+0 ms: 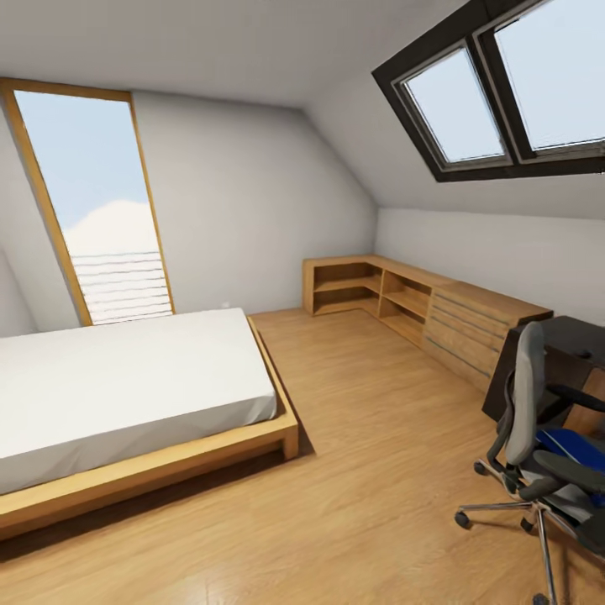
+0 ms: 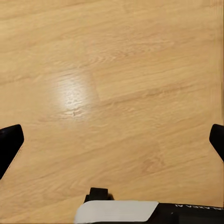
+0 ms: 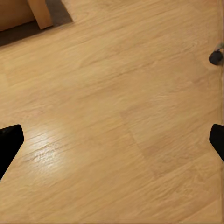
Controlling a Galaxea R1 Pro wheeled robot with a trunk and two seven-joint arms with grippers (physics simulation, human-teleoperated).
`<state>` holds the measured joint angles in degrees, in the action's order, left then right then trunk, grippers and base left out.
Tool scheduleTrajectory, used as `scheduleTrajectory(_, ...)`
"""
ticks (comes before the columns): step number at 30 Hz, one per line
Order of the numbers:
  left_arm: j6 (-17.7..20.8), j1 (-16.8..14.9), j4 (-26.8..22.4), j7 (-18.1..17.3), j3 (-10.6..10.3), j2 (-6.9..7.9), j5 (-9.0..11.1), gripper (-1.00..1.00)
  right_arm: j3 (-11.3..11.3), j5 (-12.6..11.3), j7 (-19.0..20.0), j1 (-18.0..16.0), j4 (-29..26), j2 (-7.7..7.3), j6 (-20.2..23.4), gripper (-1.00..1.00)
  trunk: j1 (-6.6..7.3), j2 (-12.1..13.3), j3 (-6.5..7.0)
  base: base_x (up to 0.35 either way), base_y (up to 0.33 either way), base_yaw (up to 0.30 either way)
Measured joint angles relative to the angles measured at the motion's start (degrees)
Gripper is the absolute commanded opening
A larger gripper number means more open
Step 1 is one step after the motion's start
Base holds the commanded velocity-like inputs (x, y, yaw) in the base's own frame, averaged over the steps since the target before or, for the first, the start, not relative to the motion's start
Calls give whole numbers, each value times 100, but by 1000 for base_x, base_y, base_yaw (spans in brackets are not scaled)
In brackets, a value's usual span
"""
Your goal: In the bedroom, organize the workspace by keeping the computer under the desk, ensuring the monitor is on the desk, placing the keyboard on the desk next to the monitor, placing the mouse on the desk next to the keyboard, moving the folder from the swivel chair onto the desk next to the mouse, stacking the notebook on top of the folder with the pen on top of the notebook, and positioning the swivel chair next to the desk.
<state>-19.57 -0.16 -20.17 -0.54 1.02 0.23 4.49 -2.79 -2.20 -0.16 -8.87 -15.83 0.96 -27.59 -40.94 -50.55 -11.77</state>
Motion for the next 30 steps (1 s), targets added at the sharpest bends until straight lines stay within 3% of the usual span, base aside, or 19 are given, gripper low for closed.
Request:
scheduleTrajectory(4,-234,0,282,-3,-15,21,11,100,39,27,5,-5,57,22,-134,100,23,42,47,0,0,-181)
scheduleTrajectory(15,-310,0,346,-10,-8,31,5,100,84,75,16,-9,69,40,-114,100,23,42,93,0,2,-227)
scheduleTrajectory(16,-314,0,347,-10,-6,35,5,100,82,378,4,-6,73,45,-99,100,23,42,94,63,184,-246)
scheduleTrajectory(18,-315,-1,347,-10,-10,37,6,100,67,439,-7,-7,74,47,-96,100,23,43,94,103,255,-254)
scheduleTrajectory(24,-315,0,346,-10,-13,35,5,100,64,442,-8,-7,74,49,-96,100,25,42,93,150,265,-264)
scheduleTrajectory(30,-306,0,347,-10,-7,37,5,100,69,442,-3,-6,74,50,-97,100,23,42,93,39,54,-293)
